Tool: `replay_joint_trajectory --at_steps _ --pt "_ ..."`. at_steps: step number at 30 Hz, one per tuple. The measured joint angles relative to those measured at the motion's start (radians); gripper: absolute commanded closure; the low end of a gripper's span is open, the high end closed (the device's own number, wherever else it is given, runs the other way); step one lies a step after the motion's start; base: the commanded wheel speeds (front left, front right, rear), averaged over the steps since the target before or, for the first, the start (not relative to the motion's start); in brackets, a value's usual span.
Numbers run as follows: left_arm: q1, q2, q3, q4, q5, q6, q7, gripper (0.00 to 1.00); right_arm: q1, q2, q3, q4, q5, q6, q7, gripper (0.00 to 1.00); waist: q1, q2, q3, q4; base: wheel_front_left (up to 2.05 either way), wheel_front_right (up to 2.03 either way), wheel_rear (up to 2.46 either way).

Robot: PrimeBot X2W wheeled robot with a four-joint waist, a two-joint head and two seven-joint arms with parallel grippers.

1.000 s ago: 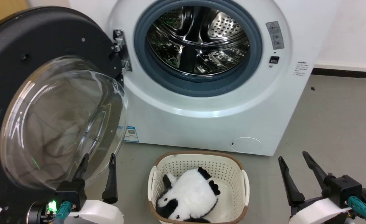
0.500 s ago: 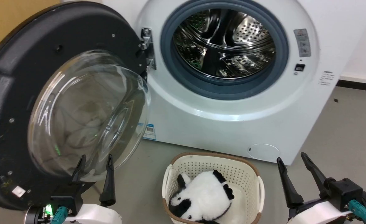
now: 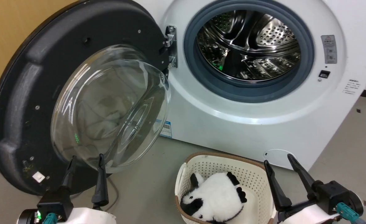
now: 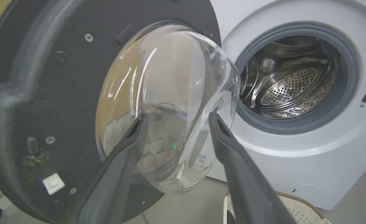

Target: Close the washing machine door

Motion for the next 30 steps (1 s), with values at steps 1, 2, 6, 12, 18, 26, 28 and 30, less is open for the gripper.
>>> replay_joint_trajectory --at_steps 1,2,6,12,18,26,28,30 --pt "0.002 0.000 0.002 -0.003 -0.002 0.002 -0.001 0.00 -0.002 0.000 0.005 0.003 0.001 0.000 0.000 0.00 0.0000 0.0000 0.001 0.005 0.00 0.00 0.00" --pt "0.004 0.000 0.004 -0.006 -0.005 0.003 -0.002 0.00 -0.004 0.000 0.011 0.005 0.001 0.000 -0.001 0.00 0.0000 0.0000 0.002 0.010 0.00 0.00 0.00" --pt "0.018 0.000 0.008 -0.023 -0.016 0.017 -0.010 0.00 -0.015 0.000 0.030 0.013 0.001 0.000 -0.010 0.00 0.0000 0.0000 0.007 0.030 0.00 0.00 0.00" --pt "0.034 0.000 0.015 -0.046 -0.026 0.030 -0.025 0.00 -0.030 0.000 0.056 0.024 0.002 0.000 -0.023 0.00 0.0000 0.0000 0.013 0.059 0.00 0.00 0.00" --pt "0.043 0.000 0.024 -0.064 -0.037 0.038 -0.036 0.00 -0.046 0.000 0.075 0.031 0.009 0.000 -0.036 0.00 0.0000 0.0000 0.019 0.088 0.00 0.00 0.00" --pt "0.063 0.000 0.033 -0.092 -0.055 0.053 -0.052 0.00 -0.060 0.000 0.102 0.044 0.017 0.000 -0.052 0.00 0.0000 0.0000 0.028 0.126 0.00 0.00 0.00" --pt "0.065 0.000 0.036 -0.098 -0.055 0.056 -0.055 0.00 -0.066 0.000 0.108 0.045 0.020 0.000 -0.057 0.00 0.0000 0.0000 0.029 0.135 0.00 0.00 0.00" --pt "0.071 0.000 0.038 -0.103 -0.059 0.062 -0.061 0.00 -0.067 0.000 0.114 0.047 0.027 0.000 -0.061 0.00 0.0000 0.0000 0.030 0.144 0.00 0.00 0.00"
